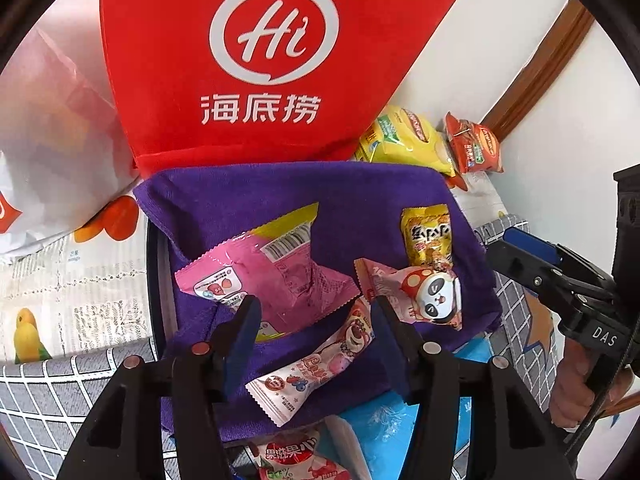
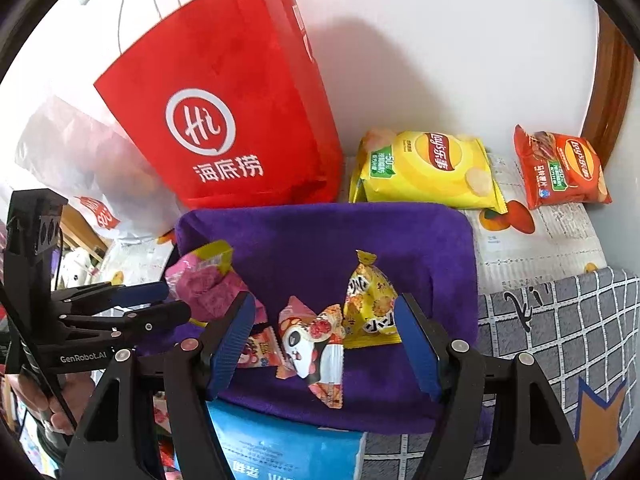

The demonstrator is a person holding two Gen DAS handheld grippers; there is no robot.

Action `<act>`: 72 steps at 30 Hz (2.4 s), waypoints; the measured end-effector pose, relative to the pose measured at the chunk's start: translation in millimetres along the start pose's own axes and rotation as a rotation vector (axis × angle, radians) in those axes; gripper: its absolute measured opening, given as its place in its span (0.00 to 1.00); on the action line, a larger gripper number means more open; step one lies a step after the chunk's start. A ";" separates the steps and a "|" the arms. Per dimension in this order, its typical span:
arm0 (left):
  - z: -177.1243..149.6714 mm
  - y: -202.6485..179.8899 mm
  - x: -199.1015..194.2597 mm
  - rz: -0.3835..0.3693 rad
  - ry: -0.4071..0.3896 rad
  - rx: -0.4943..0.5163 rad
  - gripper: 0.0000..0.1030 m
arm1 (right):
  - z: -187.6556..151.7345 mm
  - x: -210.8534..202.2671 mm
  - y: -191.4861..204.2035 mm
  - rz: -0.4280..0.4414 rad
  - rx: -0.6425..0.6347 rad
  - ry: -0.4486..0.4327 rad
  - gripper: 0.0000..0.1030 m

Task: Organize snacks
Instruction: 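Lower the Lotso candy stick onto the purple towel and open the left tool, then withdraw both tools from the towel back toward the snack pile, then grasp the pink wrapped cake with right tool while left tool grasps green triangular bag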

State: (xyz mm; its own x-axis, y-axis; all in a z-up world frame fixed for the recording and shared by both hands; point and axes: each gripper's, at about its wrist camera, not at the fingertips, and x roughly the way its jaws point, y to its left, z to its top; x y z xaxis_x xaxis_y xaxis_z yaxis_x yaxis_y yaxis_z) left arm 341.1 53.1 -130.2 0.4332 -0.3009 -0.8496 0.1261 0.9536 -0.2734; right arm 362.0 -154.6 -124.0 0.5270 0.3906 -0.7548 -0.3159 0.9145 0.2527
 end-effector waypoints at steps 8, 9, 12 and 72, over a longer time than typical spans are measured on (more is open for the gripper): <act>1.9 2.2 -8.1 -0.007 -0.012 -0.016 0.55 | 1.5 -8.8 2.9 -0.003 -0.004 -0.057 0.69; 2.1 2.6 -8.8 -0.008 -0.012 -0.018 0.55 | 1.4 -9.7 4.4 -0.008 -0.009 -0.063 0.69; 1.7 0.8 -10.6 -0.009 -0.011 -0.017 0.55 | -0.7 -13.9 12.0 -0.025 -0.041 -0.091 0.69; -171.1 30.4 -104.7 0.102 -0.110 -0.130 0.58 | -256.3 -26.0 86.1 -0.016 -0.232 0.085 0.44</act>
State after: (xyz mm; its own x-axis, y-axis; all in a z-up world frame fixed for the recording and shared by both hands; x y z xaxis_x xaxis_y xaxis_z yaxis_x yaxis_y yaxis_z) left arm 146.8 111.6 -126.8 0.5341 -0.1926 -0.8232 -0.0371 0.9674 -0.2504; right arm 118.9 -113.0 -237.8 0.4683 0.3570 -0.8083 -0.4860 0.8680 0.1018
